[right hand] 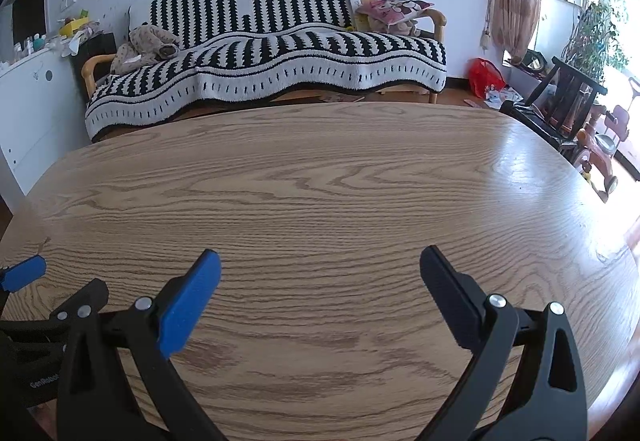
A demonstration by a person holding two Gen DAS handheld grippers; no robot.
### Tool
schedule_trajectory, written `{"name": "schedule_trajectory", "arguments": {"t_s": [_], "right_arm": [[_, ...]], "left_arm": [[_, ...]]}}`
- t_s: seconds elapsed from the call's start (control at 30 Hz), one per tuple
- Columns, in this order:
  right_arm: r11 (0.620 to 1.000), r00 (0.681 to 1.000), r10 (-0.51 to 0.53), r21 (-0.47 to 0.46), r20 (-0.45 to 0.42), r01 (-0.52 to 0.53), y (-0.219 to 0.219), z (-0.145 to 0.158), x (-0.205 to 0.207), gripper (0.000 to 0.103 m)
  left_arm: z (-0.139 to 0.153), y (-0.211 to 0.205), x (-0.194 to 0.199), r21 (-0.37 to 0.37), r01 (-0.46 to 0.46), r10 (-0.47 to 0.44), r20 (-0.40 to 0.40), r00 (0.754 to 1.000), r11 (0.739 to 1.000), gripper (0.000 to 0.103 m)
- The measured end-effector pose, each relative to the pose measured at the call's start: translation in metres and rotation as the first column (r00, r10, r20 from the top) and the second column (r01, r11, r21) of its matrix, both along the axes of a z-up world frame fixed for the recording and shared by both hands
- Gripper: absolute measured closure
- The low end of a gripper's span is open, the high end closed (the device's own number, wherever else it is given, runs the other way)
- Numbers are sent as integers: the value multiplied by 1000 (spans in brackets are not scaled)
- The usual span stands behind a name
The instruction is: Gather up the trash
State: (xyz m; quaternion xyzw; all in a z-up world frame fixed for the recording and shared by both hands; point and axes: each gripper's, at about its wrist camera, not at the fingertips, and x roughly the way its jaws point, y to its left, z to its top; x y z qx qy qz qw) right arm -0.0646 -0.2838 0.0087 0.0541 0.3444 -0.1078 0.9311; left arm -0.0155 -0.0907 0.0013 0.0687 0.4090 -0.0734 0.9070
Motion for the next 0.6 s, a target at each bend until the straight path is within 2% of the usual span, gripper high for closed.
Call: {"name": "schedule_trajectory", "arguments": {"t_s": [0.13, 0.27, 0.33, 0.47, 0.6], "right_arm": [[1000, 1000, -2, 5, 0, 2, -1, -1, -1, 7], [1000, 1000, 3, 20, -6, -2, -4, -2, -1, 7], [1000, 1000, 6, 27, -9, -6, -5, -3, -2, 7], [999, 999, 21, 41, -32, -19, -9, -8, 3, 7], [999, 997, 41, 24, -61, -40, -14, -13, 11, 7]], "left_arm": [[4, -1, -5, 41, -32, 30, 49, 998, 999, 6], [1, 5, -3, -35, -9, 9, 18, 1000, 999, 6], [0, 5, -1, -45, -7, 8, 19, 1000, 999, 6], [-1, 2, 9, 33, -26, 25, 44, 999, 999, 6], [-9, 5, 21, 18, -31, 31, -8, 999, 999, 6]]}}
